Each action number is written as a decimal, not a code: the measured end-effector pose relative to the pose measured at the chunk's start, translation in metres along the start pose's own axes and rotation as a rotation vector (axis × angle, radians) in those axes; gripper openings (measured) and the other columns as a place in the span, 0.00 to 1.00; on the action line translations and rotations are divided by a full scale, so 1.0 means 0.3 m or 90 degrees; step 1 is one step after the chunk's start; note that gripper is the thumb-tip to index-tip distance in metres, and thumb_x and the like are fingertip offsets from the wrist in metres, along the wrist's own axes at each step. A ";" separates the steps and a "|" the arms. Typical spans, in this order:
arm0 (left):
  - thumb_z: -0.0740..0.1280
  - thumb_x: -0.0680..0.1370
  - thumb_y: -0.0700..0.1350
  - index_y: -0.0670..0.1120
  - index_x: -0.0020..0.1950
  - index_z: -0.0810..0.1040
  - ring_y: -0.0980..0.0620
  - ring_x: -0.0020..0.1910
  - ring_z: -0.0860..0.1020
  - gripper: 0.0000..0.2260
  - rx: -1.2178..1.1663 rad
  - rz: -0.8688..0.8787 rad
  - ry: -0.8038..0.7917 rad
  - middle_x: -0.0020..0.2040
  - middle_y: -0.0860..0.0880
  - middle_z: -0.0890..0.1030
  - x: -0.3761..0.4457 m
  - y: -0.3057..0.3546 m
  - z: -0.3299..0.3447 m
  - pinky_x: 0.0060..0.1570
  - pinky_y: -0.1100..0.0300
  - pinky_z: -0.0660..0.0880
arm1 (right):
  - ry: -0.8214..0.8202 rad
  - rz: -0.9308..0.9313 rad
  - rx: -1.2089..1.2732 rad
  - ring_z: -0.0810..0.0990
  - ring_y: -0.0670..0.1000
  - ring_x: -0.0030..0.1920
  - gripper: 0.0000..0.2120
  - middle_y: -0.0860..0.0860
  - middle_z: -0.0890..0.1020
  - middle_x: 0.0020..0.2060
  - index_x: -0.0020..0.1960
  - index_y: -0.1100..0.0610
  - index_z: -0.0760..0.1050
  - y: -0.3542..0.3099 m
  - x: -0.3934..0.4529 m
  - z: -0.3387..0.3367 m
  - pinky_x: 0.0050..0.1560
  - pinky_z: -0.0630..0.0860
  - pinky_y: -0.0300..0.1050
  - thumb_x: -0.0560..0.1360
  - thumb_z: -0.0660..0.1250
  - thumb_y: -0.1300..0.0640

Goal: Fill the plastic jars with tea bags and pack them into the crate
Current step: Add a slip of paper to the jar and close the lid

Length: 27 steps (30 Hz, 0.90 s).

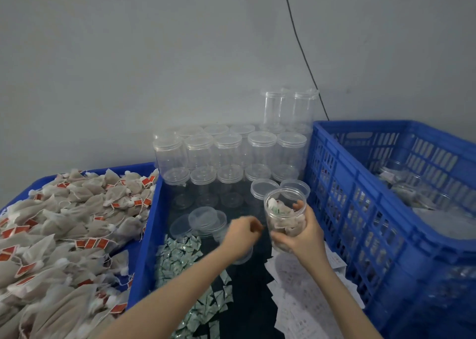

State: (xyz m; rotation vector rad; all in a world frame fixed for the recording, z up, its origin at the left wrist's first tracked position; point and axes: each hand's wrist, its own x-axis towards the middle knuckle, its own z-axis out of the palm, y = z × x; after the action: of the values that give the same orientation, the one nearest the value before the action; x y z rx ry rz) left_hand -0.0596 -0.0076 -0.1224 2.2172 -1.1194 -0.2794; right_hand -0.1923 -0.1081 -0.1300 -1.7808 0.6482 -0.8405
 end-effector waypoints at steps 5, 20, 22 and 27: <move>0.65 0.77 0.46 0.44 0.60 0.78 0.47 0.55 0.78 0.13 0.131 0.088 -0.103 0.56 0.46 0.80 -0.030 0.032 0.210 0.50 0.55 0.75 | 0.047 -0.001 -0.014 0.79 0.50 0.59 0.43 0.49 0.80 0.58 0.70 0.53 0.68 0.012 0.022 -0.059 0.61 0.76 0.51 0.60 0.84 0.60; 0.75 0.63 0.59 0.55 0.26 0.79 0.61 0.26 0.73 0.11 0.594 0.342 -0.117 0.24 0.58 0.75 -0.054 0.054 0.311 0.29 0.67 0.68 | 0.051 0.025 0.001 0.78 0.50 0.60 0.44 0.48 0.79 0.59 0.71 0.52 0.67 0.043 0.023 -0.121 0.62 0.75 0.48 0.61 0.83 0.61; 0.78 0.57 0.59 0.55 0.22 0.76 0.62 0.23 0.71 0.14 0.610 0.350 -0.090 0.20 0.58 0.72 -0.055 0.052 0.314 0.25 0.68 0.65 | 0.048 0.022 0.000 0.78 0.50 0.60 0.44 0.48 0.79 0.60 0.71 0.53 0.67 0.042 0.022 -0.119 0.62 0.75 0.50 0.60 0.83 0.61; 0.79 0.51 0.56 0.54 0.19 0.75 0.63 0.19 0.69 0.14 0.601 0.340 -0.012 0.18 0.58 0.69 -0.061 0.101 0.265 0.19 0.66 0.52 | 0.046 0.024 0.000 0.80 0.43 0.54 0.41 0.43 0.80 0.55 0.68 0.50 0.68 0.044 0.014 -0.114 0.53 0.77 0.39 0.60 0.83 0.61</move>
State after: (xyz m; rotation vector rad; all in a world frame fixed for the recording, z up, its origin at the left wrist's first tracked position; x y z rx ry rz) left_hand -0.1260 -0.0416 -0.1672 2.5044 -2.0889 0.5737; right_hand -0.2173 -0.1352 -0.1332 -1.7398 0.7273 -0.8830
